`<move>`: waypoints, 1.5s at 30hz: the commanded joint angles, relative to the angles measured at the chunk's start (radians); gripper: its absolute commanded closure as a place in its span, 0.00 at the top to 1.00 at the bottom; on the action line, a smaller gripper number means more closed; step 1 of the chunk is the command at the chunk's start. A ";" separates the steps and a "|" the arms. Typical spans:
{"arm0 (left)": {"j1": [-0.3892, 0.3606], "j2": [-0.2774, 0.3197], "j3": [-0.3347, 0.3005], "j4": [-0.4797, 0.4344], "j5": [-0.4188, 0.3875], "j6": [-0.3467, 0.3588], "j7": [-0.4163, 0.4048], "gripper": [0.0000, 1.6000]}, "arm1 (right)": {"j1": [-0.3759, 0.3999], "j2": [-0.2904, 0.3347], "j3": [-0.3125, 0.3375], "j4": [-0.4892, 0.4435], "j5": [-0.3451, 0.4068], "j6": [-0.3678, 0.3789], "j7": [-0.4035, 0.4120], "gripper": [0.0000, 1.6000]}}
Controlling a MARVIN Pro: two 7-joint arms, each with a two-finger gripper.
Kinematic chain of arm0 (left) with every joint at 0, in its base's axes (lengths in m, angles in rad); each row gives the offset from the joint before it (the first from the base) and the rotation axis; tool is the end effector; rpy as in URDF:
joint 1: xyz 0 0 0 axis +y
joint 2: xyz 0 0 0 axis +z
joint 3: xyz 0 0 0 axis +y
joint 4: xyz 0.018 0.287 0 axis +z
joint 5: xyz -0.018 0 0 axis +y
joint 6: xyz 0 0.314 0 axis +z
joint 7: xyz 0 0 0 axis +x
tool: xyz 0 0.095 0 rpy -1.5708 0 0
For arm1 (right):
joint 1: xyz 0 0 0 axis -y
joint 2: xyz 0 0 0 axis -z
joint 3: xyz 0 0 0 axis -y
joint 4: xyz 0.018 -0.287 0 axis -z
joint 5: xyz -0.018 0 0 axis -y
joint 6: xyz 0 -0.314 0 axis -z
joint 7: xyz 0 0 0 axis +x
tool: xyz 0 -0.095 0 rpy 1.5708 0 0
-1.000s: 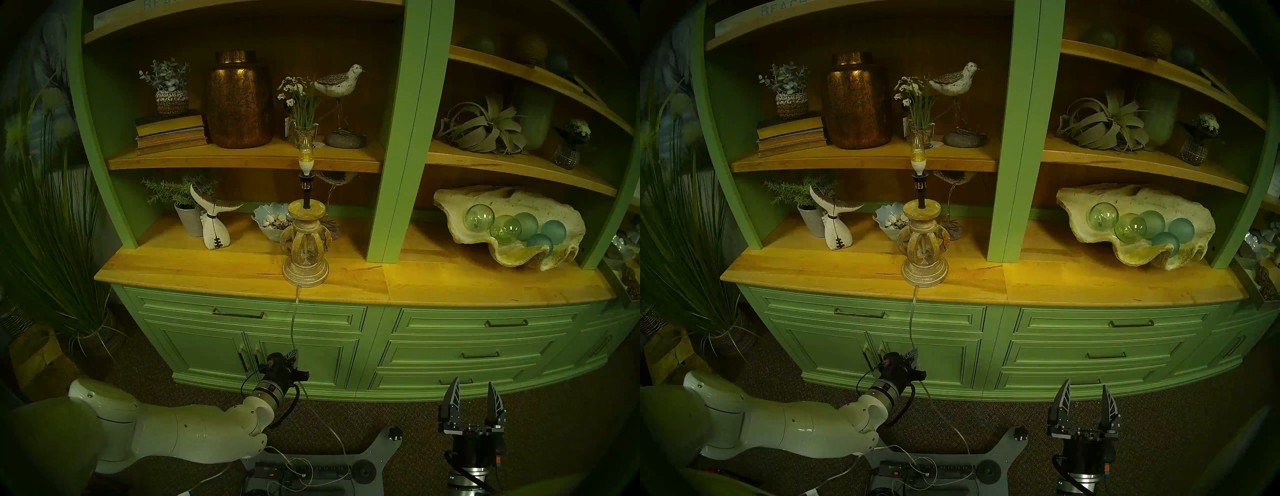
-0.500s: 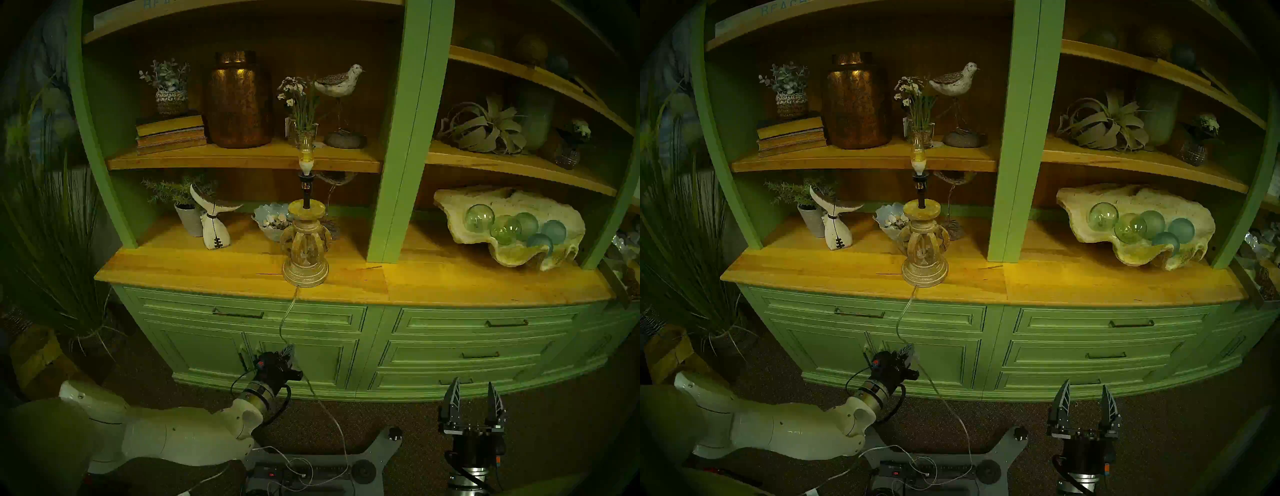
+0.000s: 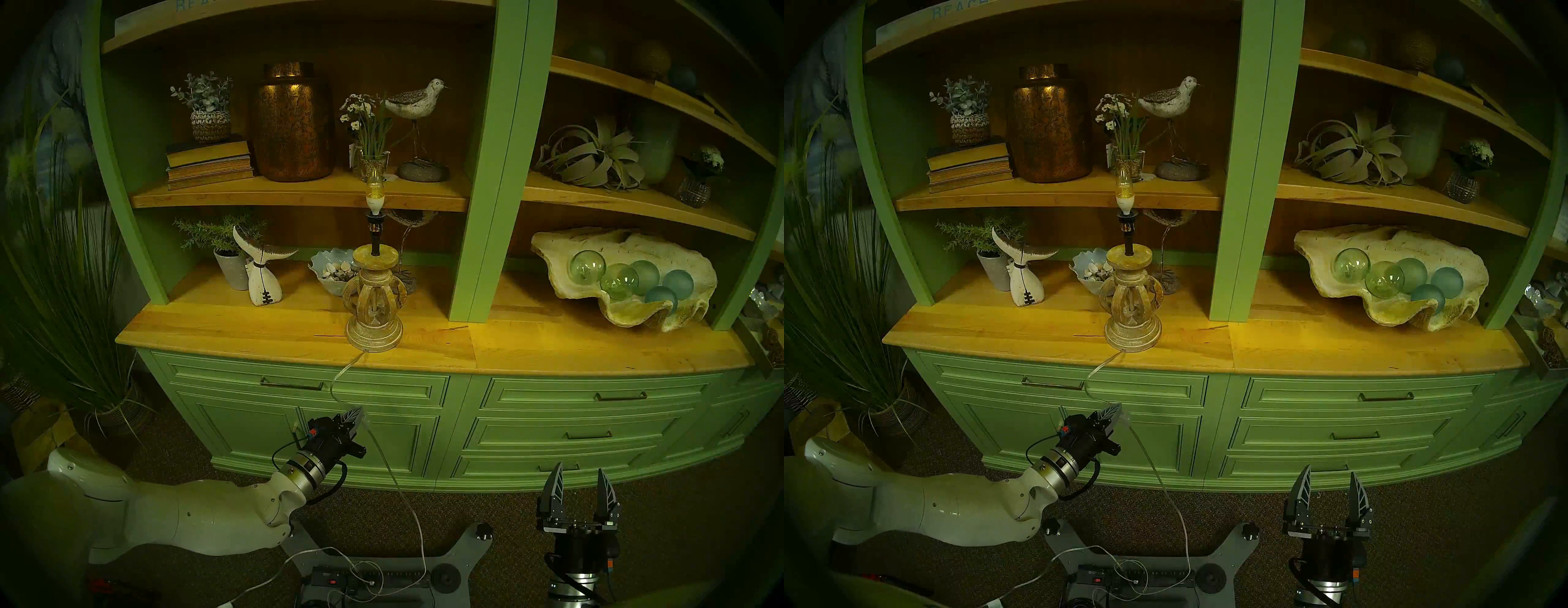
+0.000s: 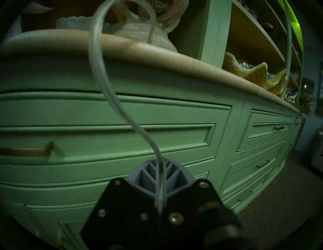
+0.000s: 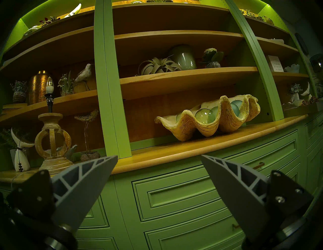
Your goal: Grab cable and switch light on
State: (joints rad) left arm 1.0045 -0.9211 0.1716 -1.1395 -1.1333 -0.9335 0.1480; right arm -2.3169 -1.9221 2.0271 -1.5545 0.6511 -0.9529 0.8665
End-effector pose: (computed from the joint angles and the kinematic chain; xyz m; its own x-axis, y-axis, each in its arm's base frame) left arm 0.3164 -0.0219 -0.4740 0.1269 0.0751 0.9891 -0.5445 -0.8282 0.1327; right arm 0.0749 -0.0515 -0.4241 -0.3343 -0.1250 0.9341 -0.1687 -0.9672 -0.1898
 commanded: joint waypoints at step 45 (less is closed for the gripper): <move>-0.033 0.188 -0.119 -0.327 0.475 0.207 0.439 0.00 | 0.004 0.002 0.000 -0.022 0.002 -0.004 0.002 1.00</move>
State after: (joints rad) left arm 0.9973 -0.6239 0.0974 -1.5437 -0.7328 -0.7726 0.4894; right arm -2.3164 -1.9217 2.0268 -1.5549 0.6510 -0.9528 0.8665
